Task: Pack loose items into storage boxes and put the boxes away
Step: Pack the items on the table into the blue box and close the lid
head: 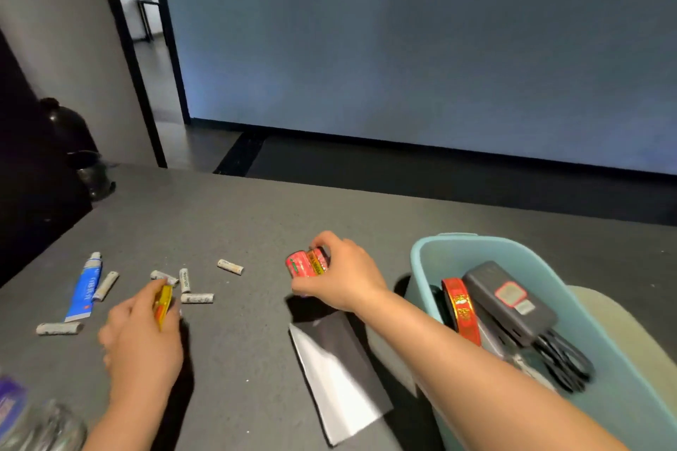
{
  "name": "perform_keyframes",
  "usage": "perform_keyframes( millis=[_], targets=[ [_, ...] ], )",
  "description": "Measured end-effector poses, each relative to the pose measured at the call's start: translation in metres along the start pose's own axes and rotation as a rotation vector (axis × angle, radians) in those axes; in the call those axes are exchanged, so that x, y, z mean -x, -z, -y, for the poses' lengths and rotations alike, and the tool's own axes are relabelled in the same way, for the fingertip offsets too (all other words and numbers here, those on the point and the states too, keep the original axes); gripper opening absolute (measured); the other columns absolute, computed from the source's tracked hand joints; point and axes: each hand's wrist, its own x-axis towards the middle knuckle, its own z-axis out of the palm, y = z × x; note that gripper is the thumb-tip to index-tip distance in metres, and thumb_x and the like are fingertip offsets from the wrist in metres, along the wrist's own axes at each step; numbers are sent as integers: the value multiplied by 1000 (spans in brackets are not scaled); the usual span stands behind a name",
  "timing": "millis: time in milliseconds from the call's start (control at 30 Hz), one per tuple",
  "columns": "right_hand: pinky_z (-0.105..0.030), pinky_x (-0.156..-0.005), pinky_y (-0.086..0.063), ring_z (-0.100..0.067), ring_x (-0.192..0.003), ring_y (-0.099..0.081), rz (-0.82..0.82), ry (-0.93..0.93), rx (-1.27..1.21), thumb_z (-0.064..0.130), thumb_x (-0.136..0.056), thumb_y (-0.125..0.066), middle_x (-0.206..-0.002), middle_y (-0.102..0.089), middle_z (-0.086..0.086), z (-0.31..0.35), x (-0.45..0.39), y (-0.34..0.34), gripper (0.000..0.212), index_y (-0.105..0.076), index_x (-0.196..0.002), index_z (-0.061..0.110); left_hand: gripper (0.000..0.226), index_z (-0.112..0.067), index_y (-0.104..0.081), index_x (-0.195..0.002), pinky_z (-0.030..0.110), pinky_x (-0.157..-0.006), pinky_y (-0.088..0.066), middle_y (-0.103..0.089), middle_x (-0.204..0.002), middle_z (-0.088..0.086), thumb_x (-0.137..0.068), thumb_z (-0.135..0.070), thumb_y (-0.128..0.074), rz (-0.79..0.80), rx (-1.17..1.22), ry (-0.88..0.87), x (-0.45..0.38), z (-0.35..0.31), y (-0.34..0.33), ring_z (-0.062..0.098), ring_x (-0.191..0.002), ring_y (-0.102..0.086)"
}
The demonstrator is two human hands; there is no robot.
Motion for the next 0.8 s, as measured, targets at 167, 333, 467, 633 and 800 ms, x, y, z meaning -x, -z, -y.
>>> perform_keyframes(
  millis=[167, 333, 467, 633, 800],
  targets=[
    [-29, -79, -48, -14, -91, -56, -115, 83, -68, 45, -61, -76, -105, -55, 6, -25, 68, 66, 61, -52, -116, 39, 35, -24, -52, -130, 36, -101, -29, -45, -122, 15, -96, -16, -49, 170, 252, -251, 57, -82, 2, 19, -113, -38],
    [-23, -84, -47, -1, -92, -56, -220, -2, -95, 45, -51, -73, -105, -57, 14, -97, 132, 90, 67, -52, -115, 45, 26, -39, -54, -115, 22, -85, -33, -42, -111, -4, -90, -32, -55, 382, 394, -365, 125, -129, -16, -4, -94, -49],
    [-21, -79, -46, 3, -91, -56, -280, -97, -113, 44, -49, -72, -105, -57, 19, -143, 154, 101, 63, -52, -109, 50, 36, -44, -51, -113, 5, -75, -33, -44, -110, -15, -79, -56, -45, 519, 394, -424, 160, -150, -38, -21, -97, -44],
    [-19, -68, -41, -3, -84, -54, -320, -140, 10, 43, -57, -75, -99, -55, 13, -172, 150, 128, 62, -49, -113, 52, 47, -43, -48, -120, 22, -86, -37, -49, -115, -21, -80, -62, -31, 560, 373, -478, 177, -172, -55, 1, -109, -48],
    [-27, -73, -42, -18, -102, -53, -325, -189, 233, 47, -70, -70, -110, -53, 5, -179, 110, 149, 71, -43, -135, 41, 38, -42, -38, -129, 28, -97, -40, -44, -124, -20, -92, -46, -42, 576, 328, -448, 191, -190, -59, 2, -116, -42]
  ],
)
